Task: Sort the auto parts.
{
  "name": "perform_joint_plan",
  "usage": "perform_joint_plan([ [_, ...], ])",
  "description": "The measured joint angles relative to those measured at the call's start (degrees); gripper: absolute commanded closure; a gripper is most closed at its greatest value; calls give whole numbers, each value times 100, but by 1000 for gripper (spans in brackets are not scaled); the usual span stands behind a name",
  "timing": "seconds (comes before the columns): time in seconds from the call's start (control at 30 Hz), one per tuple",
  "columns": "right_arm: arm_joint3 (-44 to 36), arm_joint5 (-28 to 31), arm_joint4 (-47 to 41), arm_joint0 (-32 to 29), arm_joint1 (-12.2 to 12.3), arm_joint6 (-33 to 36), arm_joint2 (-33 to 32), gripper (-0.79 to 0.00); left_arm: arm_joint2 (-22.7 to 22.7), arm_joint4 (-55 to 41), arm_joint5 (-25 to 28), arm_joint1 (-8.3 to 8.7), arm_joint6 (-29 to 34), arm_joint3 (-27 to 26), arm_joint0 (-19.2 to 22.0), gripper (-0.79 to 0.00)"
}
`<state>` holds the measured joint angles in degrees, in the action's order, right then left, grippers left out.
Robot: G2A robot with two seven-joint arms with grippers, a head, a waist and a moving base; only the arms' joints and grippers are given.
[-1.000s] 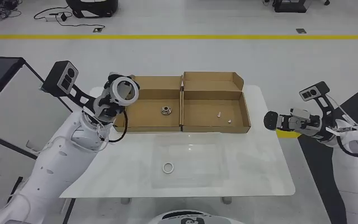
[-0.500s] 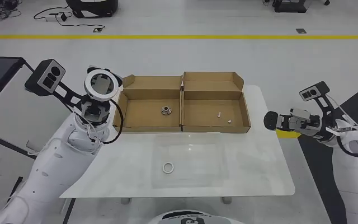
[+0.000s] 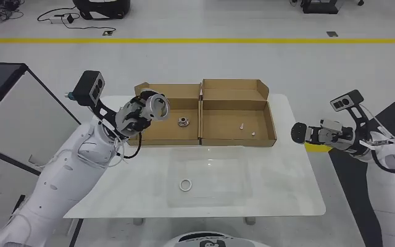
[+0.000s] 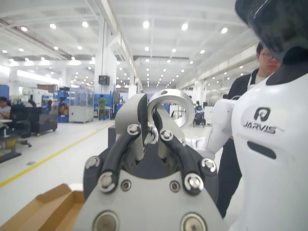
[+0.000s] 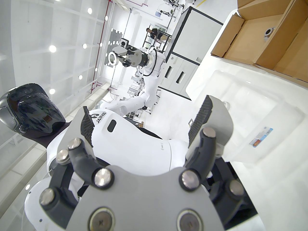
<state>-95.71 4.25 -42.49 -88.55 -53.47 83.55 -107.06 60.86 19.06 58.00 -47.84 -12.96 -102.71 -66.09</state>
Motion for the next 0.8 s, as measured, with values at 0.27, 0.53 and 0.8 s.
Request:
perform_joint_plan([
  [0.27,0,0,0,0,0,0,0,-785,-218,17,-557,-138,692,109,340,0],
  [0.53,0,0,0,0,0,0,0,-785,-594,194,-1421,-376,1474,378,1238,0],
  [0.8,0,0,0,0,0,0,0,-785,-931,1014,-1993,-605,2069,1112,1994,0],
])
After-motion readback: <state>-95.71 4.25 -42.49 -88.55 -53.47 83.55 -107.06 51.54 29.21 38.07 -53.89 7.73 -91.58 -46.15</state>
